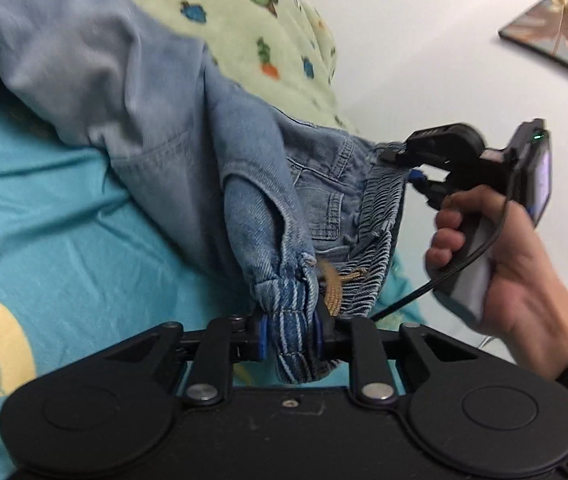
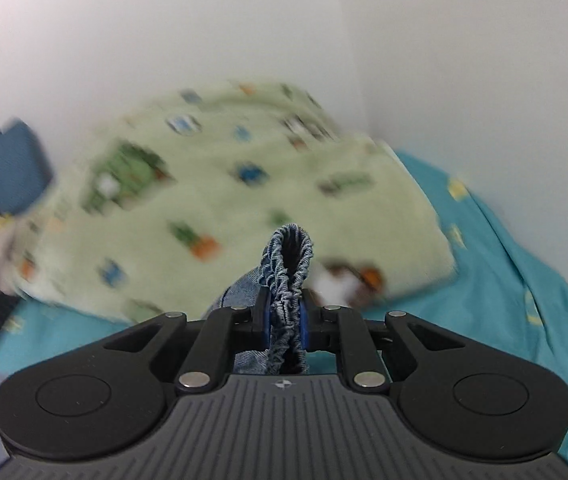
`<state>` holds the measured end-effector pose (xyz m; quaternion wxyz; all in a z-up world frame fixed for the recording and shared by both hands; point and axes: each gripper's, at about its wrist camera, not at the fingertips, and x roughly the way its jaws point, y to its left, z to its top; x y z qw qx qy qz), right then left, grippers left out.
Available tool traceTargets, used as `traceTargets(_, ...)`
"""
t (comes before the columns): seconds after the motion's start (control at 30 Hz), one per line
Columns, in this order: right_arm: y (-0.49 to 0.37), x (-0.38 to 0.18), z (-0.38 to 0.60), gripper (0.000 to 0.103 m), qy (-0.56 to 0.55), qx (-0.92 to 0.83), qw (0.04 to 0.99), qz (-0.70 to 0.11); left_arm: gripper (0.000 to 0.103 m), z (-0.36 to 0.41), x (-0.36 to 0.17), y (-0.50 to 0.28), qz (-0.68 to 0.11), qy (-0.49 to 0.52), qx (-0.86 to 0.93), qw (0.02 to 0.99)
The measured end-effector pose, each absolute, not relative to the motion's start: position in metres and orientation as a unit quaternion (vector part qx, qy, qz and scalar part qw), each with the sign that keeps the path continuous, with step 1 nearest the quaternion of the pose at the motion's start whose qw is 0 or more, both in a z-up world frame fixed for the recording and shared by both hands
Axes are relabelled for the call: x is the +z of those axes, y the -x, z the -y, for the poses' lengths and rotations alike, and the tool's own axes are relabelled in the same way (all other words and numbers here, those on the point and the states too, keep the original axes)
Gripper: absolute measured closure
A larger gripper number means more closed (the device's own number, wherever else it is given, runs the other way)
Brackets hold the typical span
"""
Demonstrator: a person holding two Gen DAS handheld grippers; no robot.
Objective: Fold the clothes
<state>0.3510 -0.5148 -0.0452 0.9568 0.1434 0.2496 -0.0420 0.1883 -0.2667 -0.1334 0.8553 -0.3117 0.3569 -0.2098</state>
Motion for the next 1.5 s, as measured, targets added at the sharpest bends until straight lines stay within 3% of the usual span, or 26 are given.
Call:
traceTargets(0.17, -0.352, -0.077, 0.527, 0.087, -0.147, -0.05, 0.955, -0.254, 0.084, 0.26, -0.128, -0.19, -0.354, 0.287, -0.222, 0.862)
traceTargets(0.23, -0.348, -0.072, 0.522, 0.077, -0.135, -0.057, 0.956, -0.255, 0.081, 0.256, -0.12, -0.187, -0.358, 0.273, -0.224, 0.865)
traceTargets(0.3, -0.34, -0.061, 0.518, 0.053, -0.124, -0.066, 0.957, -0.252, 0.075, 0.255, -0.11, -0.181, -0.362, 0.257, -0.234, 0.865)
traceTargets(0.37, -0.327, -0.047, 0.512, 0.048, -0.121, -0.066, 0.958, -0.25, 0.072, 0.244, -0.101, -0.173, -0.367, 0.262, -0.248, 0.857)
traceTargets(0.53, -0.295, -0.002, 0.486, 0.048, -0.118, -0.057, 0.963, -0.237, 0.063, 0.201, -0.049, -0.145, -0.321, 0.208, -0.278, 0.881)
traceTargets(0.9, -0.199, 0.038, 0.377, 0.048, -0.161, -0.02, 0.962, -0.219, 0.06, 0.093, 0.023, -0.108, -0.278, 0.128, -0.25, 0.919)
traceTargets(1.27, -0.145, -0.007, 0.319, 0.048, -0.209, -0.006, 0.954, -0.214, 0.06, 0.034, 0.009, -0.102, -0.299, 0.12, -0.177, 0.93)
traceTargets(1.43, -0.158, -0.022, 0.316, 0.047, -0.169, -0.025, 0.958, -0.23, 0.059, 0.027, -0.002, -0.112, -0.3, 0.118, -0.165, 0.932)
traceTargets(1.5, -0.171, -0.024, 0.311, 0.04, -0.128, -0.023, 0.965, -0.227, 0.059, 0.024, -0.008, -0.115, -0.301, 0.121, -0.166, 0.931)
